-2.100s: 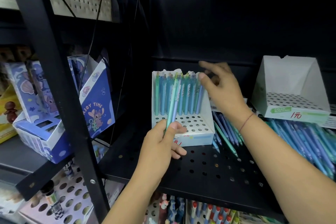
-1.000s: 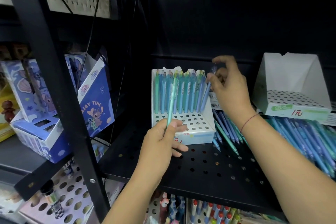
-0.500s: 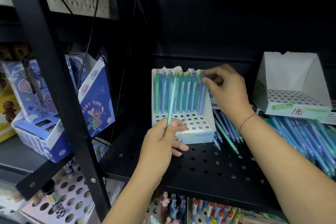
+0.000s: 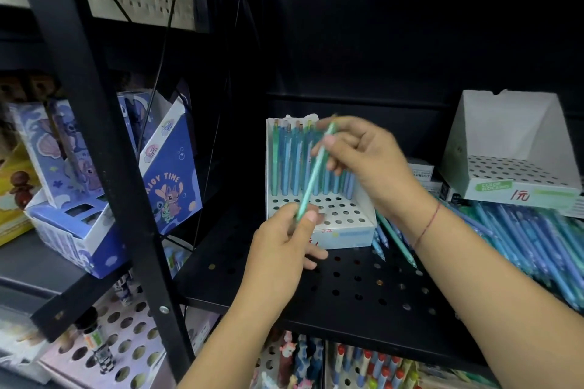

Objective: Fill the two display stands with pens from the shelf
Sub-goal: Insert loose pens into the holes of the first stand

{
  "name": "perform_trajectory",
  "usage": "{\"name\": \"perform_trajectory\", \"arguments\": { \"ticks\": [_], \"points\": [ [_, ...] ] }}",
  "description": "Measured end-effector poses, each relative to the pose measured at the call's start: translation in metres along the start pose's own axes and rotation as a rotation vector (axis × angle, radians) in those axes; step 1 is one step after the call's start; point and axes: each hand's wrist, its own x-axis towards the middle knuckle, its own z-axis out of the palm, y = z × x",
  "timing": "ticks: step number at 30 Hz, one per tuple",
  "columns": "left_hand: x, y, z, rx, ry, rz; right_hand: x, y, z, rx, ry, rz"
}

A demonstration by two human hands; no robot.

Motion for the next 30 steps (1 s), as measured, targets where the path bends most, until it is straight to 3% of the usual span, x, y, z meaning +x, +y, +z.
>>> {"name": "perform_trajectory", "arguments": {
  "ticks": [3,6,9,13,30],
  "points": [
    [-0.001,0.002,-0.004,0.151,0.117,0.127,0.005,-0.004,-0.020,-0.048,0.284,-0.135],
    [0.000,0.003,-0.012,0.421,0.284,0.255,0.009,0.004,-0.035,-0.325,0.419,-0.254],
    [0.011,-0.003,-0.023,0.471,0.324,0.119,0.010,0.014,-0.032,-0.477,0.371,-0.262],
    [0.023,-0.012,-0.027,0.400,0.242,-0.046,0.011,0.022,-0.026,-0.564,0.312,-0.270],
    [0.021,-0.016,-0.026,0.284,0.285,0.014,0.011,0.027,-0.021,-0.640,0.304,-0.285]
  ]
}}
